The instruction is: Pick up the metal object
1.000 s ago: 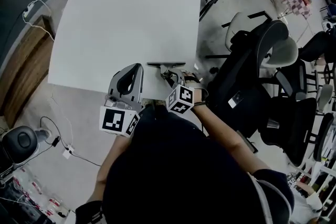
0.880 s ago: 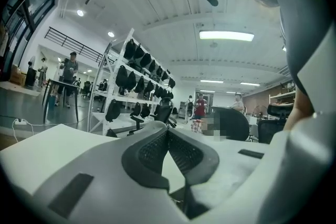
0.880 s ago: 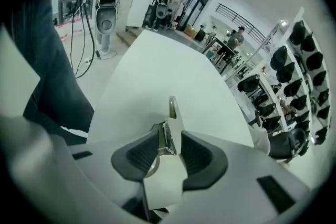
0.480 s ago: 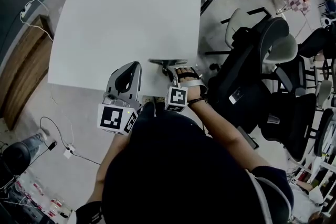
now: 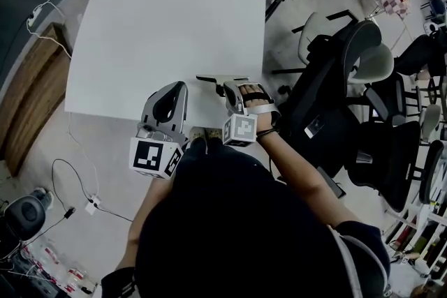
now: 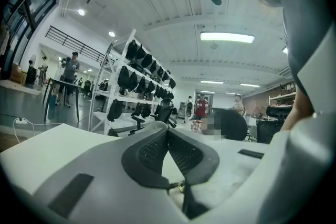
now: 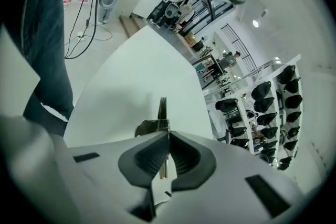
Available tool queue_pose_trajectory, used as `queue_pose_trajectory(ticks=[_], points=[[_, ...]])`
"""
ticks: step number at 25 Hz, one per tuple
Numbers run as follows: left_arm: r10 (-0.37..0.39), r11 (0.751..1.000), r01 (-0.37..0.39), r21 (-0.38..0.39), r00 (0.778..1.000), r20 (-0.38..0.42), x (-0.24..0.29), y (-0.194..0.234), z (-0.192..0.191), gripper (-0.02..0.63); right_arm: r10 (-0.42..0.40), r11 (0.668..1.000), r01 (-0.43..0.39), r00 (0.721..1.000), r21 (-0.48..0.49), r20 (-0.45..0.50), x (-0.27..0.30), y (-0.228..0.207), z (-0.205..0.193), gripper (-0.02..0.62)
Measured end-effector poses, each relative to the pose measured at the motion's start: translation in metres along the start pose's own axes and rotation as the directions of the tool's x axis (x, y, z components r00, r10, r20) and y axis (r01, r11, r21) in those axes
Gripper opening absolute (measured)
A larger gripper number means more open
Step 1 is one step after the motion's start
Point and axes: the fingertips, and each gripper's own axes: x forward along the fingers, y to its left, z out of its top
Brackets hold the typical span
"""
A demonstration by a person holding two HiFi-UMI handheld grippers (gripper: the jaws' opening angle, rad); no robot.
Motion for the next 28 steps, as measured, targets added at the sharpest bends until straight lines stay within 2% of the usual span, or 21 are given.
queue_pose_trajectory(ticks=[5,8,10,16,21,22,25,26,28], points=[[-0.007,1.000,0.007,-0.001,1.000,0.012,0.001,-0.003,0.003,0.023,-0.144,0.982,0.132,0.987,0.136,0.078,-0.032,-0.047,0.016,0.032],[-0.016,1.000,0.015,0.005,1.000,0.027,0.002,-0.006,0.007,0.023,-0.243,0.946,0.206,0.962,0.252,0.124,-0.059,-0.079,0.027,0.032],[-0.020,1.000,0.019,0.011,0.999,0.043,0.003,-0.009,0.013,0.023,-0.309,0.908,0.245,0.940,0.340,0.148,-0.078,-0.101,0.031,0.032],[-0.017,1.000,0.015,0.018,0.994,0.108,0.004,-0.013,0.037,0.023,-0.487,0.755,0.299,0.852,0.583,0.193,-0.137,-0.157,0.035,0.032],[-0.007,1.000,0.004,0.018,0.985,0.172,0.004,-0.017,0.064,0.023,-0.591,0.661,0.308,0.775,0.684,0.222,-0.178,-0.192,0.031,0.032],[-0.009,1.000,0.006,0.018,0.983,0.185,0.005,-0.019,0.070,0.023,-0.616,0.632,0.299,0.753,0.715,0.230,-0.186,-0.198,0.029,0.032],[-0.010,1.000,0.005,0.023,0.977,0.211,0.007,-0.024,0.086,0.023,-0.700,0.498,0.229,0.676,0.836,0.232,-0.206,-0.214,0.022,0.032],[-0.010,1.000,0.003,0.030,0.977,0.215,0.007,-0.026,0.091,0.023,-0.711,0.468,0.212,0.667,0.858,0.223,-0.211,-0.217,0.019,0.032],[-0.012,0.999,0.000,0.054,0.975,0.223,0.008,-0.028,0.099,0.023,-0.708,0.429,0.188,0.678,0.883,0.200,-0.215,-0.216,0.011,0.032]])
